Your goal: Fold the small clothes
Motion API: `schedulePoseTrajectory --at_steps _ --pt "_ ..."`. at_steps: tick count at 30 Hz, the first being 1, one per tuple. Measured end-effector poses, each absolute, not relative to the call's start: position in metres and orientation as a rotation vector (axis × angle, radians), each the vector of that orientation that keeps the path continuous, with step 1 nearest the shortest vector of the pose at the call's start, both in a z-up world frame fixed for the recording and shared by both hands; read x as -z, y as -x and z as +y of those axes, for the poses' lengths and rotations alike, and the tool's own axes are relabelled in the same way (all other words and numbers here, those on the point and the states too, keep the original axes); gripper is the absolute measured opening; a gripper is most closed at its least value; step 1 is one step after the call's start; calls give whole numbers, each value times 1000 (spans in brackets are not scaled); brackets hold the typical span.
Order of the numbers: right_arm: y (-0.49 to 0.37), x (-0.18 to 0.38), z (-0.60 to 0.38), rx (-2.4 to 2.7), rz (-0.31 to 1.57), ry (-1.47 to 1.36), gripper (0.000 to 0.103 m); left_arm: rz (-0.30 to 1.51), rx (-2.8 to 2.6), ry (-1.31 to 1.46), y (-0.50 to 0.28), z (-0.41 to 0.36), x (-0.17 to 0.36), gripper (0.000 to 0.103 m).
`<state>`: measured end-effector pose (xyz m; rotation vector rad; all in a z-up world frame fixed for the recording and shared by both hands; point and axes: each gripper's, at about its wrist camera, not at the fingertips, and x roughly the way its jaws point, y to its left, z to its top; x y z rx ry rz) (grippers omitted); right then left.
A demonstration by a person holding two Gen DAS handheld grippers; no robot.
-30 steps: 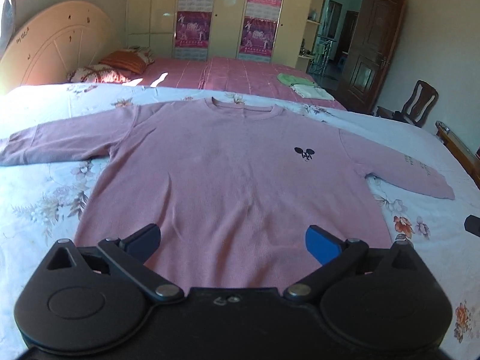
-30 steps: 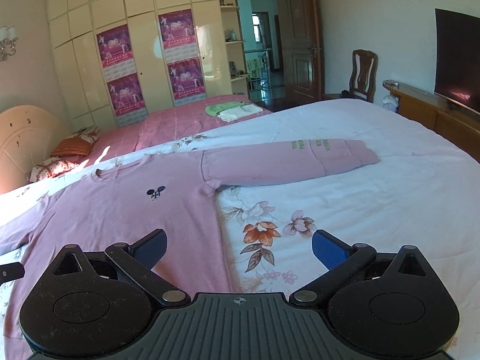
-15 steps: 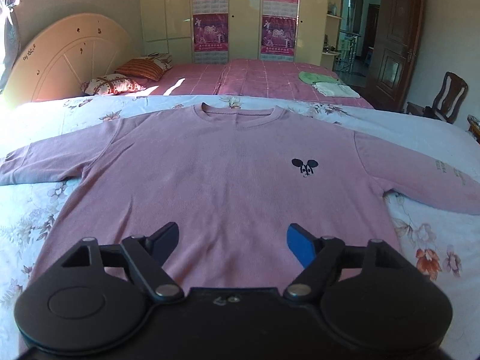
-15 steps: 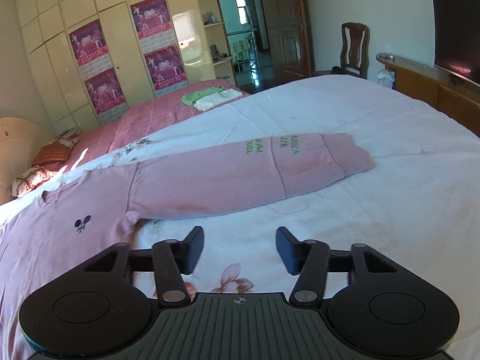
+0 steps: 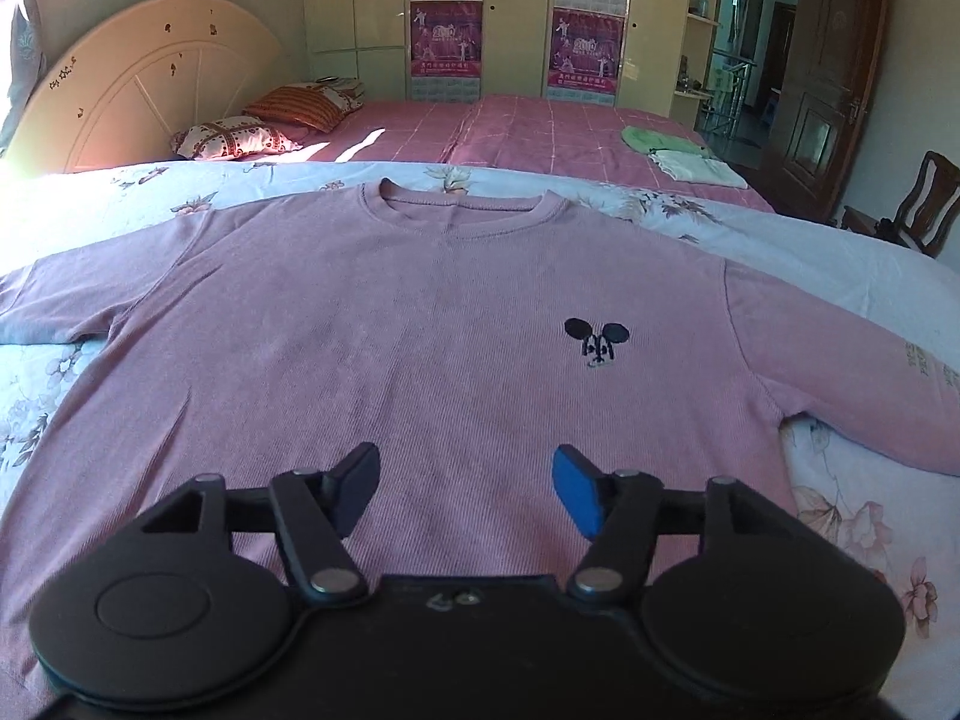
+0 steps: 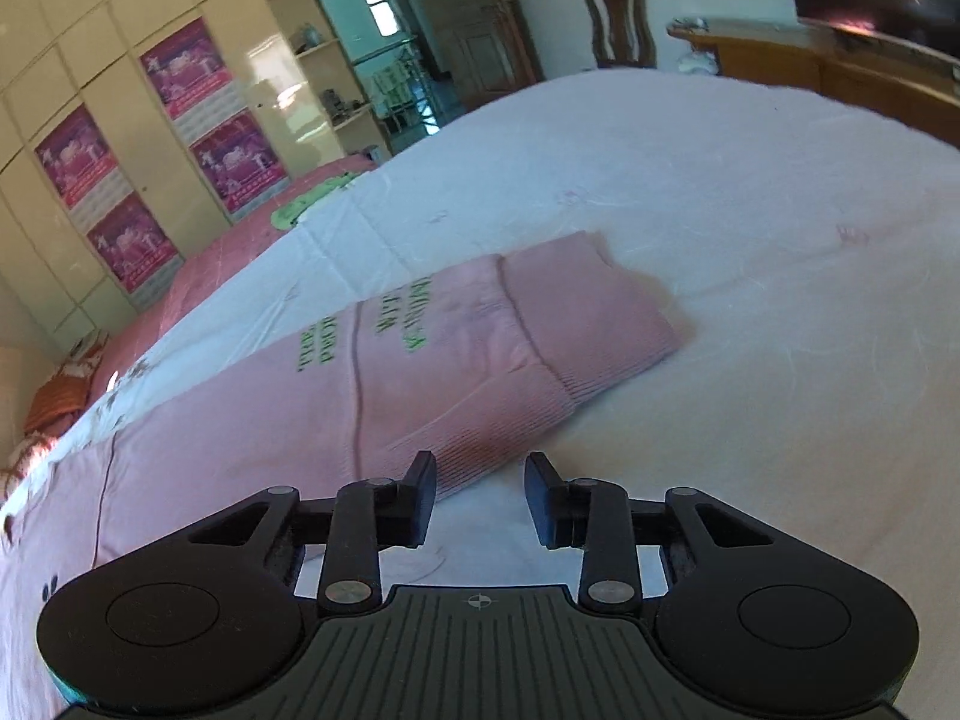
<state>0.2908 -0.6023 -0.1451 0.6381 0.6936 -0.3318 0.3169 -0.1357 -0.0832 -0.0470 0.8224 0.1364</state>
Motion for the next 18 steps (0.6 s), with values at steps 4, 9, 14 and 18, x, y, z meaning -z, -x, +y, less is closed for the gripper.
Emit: schedulePoseTrajectory --at_steps 4,9,14,18 --pt "-285 143 -621 350 652 -725 34 825 -176 52 -321 -135 84 80" --pt "-274 141 -638 354 610 -840 34 825 -173 59 -333 -135 79 81" --pt "-262 137 -650 397 564 -881 15 858 -127 169 -347 -123 82 81" --pt "-260 124 -645 401 577 -785 10 892 -124 161 -352 -113 92 81"
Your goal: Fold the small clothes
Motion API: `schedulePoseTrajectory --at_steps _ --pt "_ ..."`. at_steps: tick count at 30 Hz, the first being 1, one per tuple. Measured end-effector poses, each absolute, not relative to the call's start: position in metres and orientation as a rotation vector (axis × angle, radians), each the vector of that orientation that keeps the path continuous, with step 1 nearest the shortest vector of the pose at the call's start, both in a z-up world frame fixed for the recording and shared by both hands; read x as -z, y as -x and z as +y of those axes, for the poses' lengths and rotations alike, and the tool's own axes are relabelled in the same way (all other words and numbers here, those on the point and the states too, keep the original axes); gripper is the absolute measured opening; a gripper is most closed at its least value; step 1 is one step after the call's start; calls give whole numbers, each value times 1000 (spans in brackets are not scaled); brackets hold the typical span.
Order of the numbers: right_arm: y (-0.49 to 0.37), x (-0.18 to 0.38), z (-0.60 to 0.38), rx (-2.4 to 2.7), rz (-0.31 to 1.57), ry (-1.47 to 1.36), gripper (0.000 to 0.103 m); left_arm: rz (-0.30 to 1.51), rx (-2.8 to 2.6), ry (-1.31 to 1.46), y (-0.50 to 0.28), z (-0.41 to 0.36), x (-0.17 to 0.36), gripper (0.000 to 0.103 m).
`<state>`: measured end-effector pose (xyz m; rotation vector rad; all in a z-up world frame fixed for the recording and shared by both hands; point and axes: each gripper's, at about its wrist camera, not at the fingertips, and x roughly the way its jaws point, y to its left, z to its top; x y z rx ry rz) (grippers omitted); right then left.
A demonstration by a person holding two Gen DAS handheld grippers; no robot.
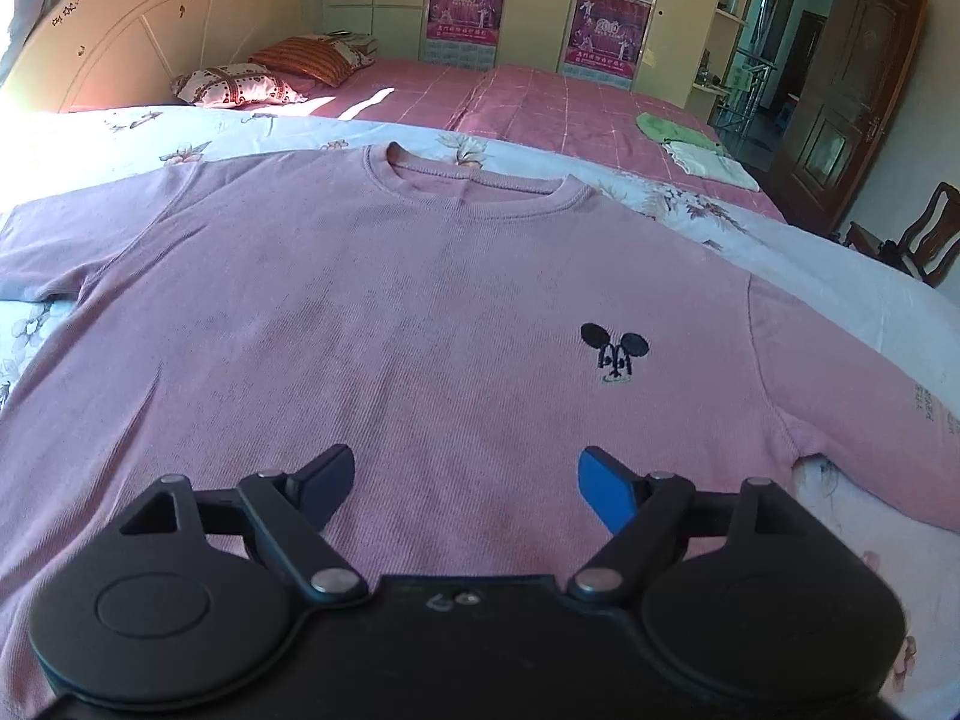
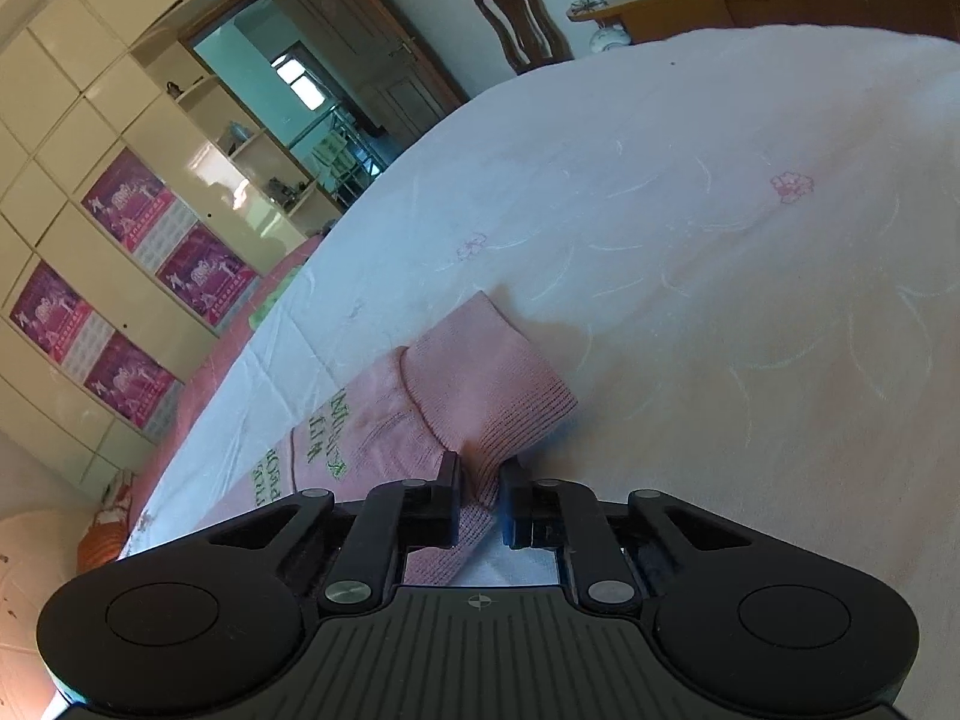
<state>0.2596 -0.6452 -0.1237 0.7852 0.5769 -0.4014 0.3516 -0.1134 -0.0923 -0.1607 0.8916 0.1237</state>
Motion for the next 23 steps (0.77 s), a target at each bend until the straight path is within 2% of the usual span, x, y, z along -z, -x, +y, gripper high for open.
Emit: schedulePoseTrajectory --at_steps 8,14,18,23 --pt "-269 86 -585 352 568 -605 8 878 -92 145 -343 -73 99 81" --pt "-274 68 -511 305 569 -543 8 880 -42 161 -351 -25 101 85" --pt "-290 63 -454 260 575 -510 8 872 11 160 -355 8 105 72" --pt "-313 63 -375 140 607 -450 7 864 3 175 -350 49 110 71"
